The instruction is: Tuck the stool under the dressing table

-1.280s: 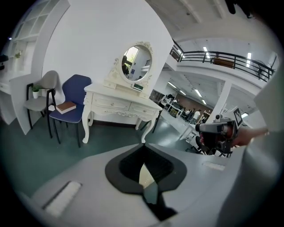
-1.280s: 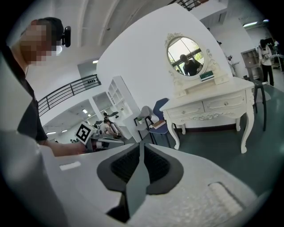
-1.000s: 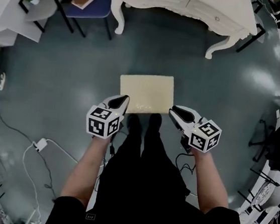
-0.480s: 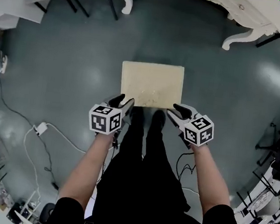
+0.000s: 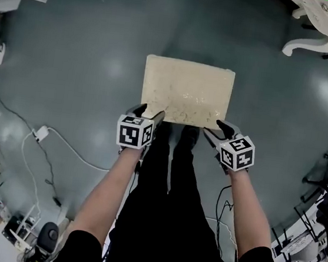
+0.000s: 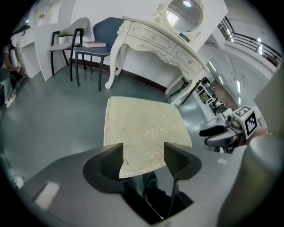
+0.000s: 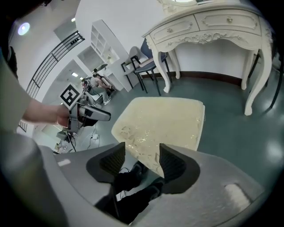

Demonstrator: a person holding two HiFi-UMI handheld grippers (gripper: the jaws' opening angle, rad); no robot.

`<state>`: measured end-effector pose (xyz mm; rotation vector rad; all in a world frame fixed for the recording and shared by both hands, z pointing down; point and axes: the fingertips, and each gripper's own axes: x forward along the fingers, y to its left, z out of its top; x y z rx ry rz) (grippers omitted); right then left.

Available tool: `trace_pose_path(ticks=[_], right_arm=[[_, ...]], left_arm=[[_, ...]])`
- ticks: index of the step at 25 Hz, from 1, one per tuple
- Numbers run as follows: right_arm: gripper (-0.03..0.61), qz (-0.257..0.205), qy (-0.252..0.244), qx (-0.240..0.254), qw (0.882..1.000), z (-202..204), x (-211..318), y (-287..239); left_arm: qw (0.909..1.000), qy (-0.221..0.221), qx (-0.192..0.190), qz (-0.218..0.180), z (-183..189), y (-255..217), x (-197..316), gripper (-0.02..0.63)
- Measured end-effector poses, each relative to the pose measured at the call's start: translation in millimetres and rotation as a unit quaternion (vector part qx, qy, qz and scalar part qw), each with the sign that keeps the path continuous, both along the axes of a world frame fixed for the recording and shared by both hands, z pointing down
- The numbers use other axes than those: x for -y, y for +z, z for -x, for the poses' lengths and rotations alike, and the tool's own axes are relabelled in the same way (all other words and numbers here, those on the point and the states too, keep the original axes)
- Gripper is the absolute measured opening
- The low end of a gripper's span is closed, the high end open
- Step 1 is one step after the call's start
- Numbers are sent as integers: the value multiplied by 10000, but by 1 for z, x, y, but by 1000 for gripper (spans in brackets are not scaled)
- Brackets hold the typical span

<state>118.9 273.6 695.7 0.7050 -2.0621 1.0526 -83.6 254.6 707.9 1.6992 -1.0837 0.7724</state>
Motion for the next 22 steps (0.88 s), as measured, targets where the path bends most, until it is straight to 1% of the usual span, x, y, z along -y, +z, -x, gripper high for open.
trace_pose_path(ticks=[3,5,7,9,10,11,13,15,16,18,22], right_arm=[[265,-42,346,-305,9989,-16,5,27],[282,-77,535,-502,9973,-24,10,40],[293,-30,528,-573,9970,-20,9,51],[293,48,388,-611,9974,-6,2,60],[311,39,329,-708,9969,-1,0,64],[311,-5,302,-853,9959,1,-1,67],[294,-95,376,-1064,9936,1,1,70],[267,-101,561,-1050,9928,-1,5,71],[246,-98,623,-1024,9927,-3,6,71],[182,-123,632,-981,9931,-9,8,73],[173,-196,586,-915,9939,-9,11,76]], left_arm=[[9993,234,294,76,3,24,-8,329],[9988,253,387,167,5,37,-13,347],[9985,237,418,255,6,48,-16,362],[9981,256,481,282,5,56,-18,373],[9978,263,535,276,4,58,-19,372],[9976,255,586,269,4,59,-19,374],[9972,221,662,265,3,61,-18,370],[9969,214,702,284,5,64,-16,355],[9970,225,689,290,6,65,-16,345],[9972,279,618,302,6,66,-16,344],[9965,414,608,397,3,69,-13,342]])
